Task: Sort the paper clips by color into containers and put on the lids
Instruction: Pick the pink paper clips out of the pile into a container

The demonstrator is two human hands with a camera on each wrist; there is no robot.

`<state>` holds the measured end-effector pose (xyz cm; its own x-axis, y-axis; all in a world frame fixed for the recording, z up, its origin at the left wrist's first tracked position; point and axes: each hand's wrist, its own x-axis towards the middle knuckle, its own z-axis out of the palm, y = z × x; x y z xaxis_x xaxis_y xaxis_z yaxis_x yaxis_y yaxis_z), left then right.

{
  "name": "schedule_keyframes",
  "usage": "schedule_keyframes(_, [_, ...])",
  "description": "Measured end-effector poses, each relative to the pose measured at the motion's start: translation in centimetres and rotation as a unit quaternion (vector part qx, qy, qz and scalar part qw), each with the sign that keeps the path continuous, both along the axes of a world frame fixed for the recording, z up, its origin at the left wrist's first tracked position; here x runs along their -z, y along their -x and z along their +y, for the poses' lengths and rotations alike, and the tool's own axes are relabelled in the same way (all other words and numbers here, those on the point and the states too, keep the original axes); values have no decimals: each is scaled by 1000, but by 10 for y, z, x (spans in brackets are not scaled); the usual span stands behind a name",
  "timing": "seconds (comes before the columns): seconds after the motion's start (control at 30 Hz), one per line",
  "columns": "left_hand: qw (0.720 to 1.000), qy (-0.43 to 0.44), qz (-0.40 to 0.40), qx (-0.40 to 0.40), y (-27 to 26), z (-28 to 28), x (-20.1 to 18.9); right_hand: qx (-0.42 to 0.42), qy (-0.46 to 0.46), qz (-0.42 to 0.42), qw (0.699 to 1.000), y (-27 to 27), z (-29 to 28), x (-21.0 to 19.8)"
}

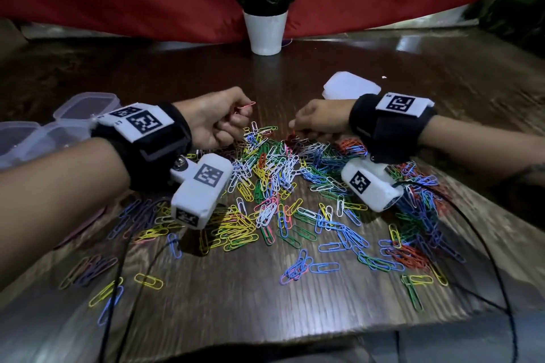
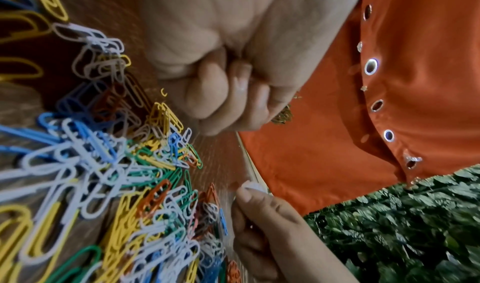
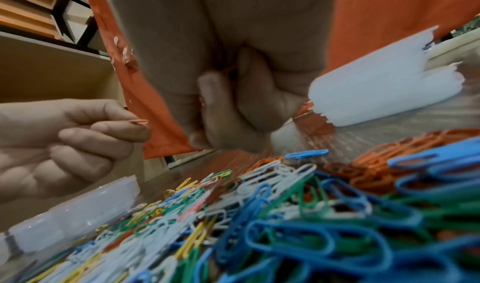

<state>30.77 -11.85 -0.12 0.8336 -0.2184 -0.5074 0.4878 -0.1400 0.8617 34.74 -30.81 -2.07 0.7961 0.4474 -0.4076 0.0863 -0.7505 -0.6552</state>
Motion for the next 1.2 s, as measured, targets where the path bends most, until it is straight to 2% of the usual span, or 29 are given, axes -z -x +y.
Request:
schedule_keyframes(0.07, [1000,-18,-17,-2,1,2,1,-56,49,-40,996,4,3,0])
schedule_keyframes(0.13, [999,-42,-29,-2,2,4,3,-115,109,-115,981,7,8,1])
schedule_keyframes(0.23, [997,-66,-31,-7,1,4,5,-154,148,-179,960,10,12,2])
schedule_keyframes(0.4, [998,-63,-1,7,-1,-3,3,-170,130,-179,960,5,19,6])
schedule_keyframes(0.53, [992,-117,-39,-10,-1,-8,9,-161,109,-139,971,1,24,9])
schedule_keyframes(0.63, [988,-146,-53,-3,-2,-8,15,-110,71,-111,985,0,16,5])
schedule_keyframes(0.7, [981,-185,-65,3,-1,-12,17,-106,107,-83,985,1,7,-2])
schedule_keyframes(0.77, [958,-267,-105,28,1,-21,17,-111,138,-72,982,0,-2,-7])
schedule_keyframes(0.8, [936,-321,-136,56,1,-27,17,-105,130,-77,983,-1,-4,-9])
schedule_keyframes(0.9, [840,-476,-219,143,-2,-42,17,-71,100,-111,986,-3,-3,-8])
schedule_keyframes(0.97, [802,-526,-234,161,-8,-46,18,-74,114,-117,984,-2,0,-5])
schedule_keyframes(1.07, [777,-563,-223,175,-14,-47,20,-87,154,-90,980,-2,-5,-2])
schedule_keyframes(1.2, [781,-549,-226,194,-16,-41,17,-67,149,-52,985,-5,-25,-6])
